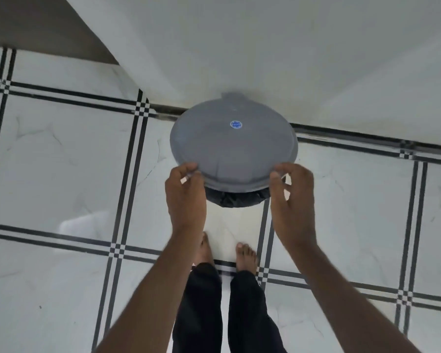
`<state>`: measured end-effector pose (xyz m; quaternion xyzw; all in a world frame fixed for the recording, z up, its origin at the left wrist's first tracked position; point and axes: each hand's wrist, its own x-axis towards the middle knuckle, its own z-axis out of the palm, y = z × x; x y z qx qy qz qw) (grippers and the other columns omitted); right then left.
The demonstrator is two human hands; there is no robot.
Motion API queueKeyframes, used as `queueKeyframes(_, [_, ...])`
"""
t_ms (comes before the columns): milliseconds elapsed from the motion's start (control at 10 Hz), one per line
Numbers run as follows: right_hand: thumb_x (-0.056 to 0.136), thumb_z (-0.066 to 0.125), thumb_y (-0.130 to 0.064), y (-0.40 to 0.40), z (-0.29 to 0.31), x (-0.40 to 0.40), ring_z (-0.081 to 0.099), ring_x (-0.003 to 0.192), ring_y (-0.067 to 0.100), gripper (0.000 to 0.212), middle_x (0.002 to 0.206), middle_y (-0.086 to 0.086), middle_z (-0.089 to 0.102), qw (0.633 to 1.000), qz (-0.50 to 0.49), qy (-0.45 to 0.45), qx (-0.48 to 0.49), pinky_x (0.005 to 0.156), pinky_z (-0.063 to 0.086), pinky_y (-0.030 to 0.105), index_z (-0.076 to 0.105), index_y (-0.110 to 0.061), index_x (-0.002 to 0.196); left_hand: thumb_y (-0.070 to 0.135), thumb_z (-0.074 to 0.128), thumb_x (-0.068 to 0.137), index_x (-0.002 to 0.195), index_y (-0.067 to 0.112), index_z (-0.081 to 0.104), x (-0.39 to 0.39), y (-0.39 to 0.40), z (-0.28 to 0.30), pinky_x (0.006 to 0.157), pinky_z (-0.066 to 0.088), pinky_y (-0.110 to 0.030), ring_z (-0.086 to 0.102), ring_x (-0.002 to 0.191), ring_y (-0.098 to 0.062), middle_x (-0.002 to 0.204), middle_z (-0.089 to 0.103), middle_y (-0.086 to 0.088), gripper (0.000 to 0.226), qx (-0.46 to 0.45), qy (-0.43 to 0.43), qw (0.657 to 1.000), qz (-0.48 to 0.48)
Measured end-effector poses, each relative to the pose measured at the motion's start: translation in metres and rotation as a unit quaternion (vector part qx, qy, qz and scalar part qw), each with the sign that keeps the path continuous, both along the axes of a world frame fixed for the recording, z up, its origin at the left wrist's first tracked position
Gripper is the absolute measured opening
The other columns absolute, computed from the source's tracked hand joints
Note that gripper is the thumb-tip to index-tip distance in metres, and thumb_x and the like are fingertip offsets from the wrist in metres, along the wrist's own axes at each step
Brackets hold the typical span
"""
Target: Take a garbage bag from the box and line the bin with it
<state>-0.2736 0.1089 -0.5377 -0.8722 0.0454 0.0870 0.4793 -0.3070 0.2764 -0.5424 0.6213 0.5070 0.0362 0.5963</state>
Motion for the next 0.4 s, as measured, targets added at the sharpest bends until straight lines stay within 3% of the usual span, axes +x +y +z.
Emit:
queueKeyframes(100, [0.092,0.053,-0.03,-0.003,-0.043,-0.025,0.047,0.114,0.007,0.03,0.121,-0.001,0.054,0.999,0.01,0.034,-0.019,0.093,0.042,0.013,0.058,-0.014,0.117,0.022,0.058,0.089,0.108,0.021,0.068,-0.016,-0.012,-0.038,0.098,0.052,-0.036,0.061,0.114,-0.017,0.12,0.066,0.002,0.022,-0.071,0.052,0.995,0.045])
queueKeyframes(200, [0.089,0.059,-0.023,-0.005,-0.081,-0.037,0.048,0.115,0.009,0.026,0.126,-0.002,0.052,0.993,0.054,0.08,-0.067,0.098,0.048,0.028,0.06,-0.016,0.114,0.025,0.057,0.093,0.112,0.017,0.068,-0.024,-0.021,-0.062,0.092,0.048,-0.031,0.06,0.118,-0.024,0.12,0.067,-0.004,0.024,-0.103,0.108,0.989,0.014])
queueKeyframes(300, [0.089,0.062,-0.018,-0.004,-0.082,-0.033,0.05,0.118,0.006,0.018,0.128,-0.011,0.047,0.978,0.079,0.171,-0.085,0.088,0.042,0.019,0.065,-0.02,0.106,0.026,0.051,0.097,0.123,0.011,0.066,-0.027,-0.018,-0.062,0.097,0.048,-0.038,0.058,0.122,-0.03,0.128,0.065,-0.012,0.033,-0.076,0.187,0.975,-0.09])
queueKeyframes(400, [0.089,0.061,-0.019,-0.004,-0.051,-0.025,0.059,0.107,0.01,0.02,0.114,-0.009,0.058,0.978,0.091,0.167,-0.086,0.08,0.038,0.017,0.068,-0.02,0.108,0.024,0.05,0.097,0.12,0.016,0.069,-0.039,-0.021,-0.031,0.092,0.048,-0.032,0.063,0.115,-0.023,0.123,0.069,-0.003,0.031,0.016,0.183,0.976,-0.118])
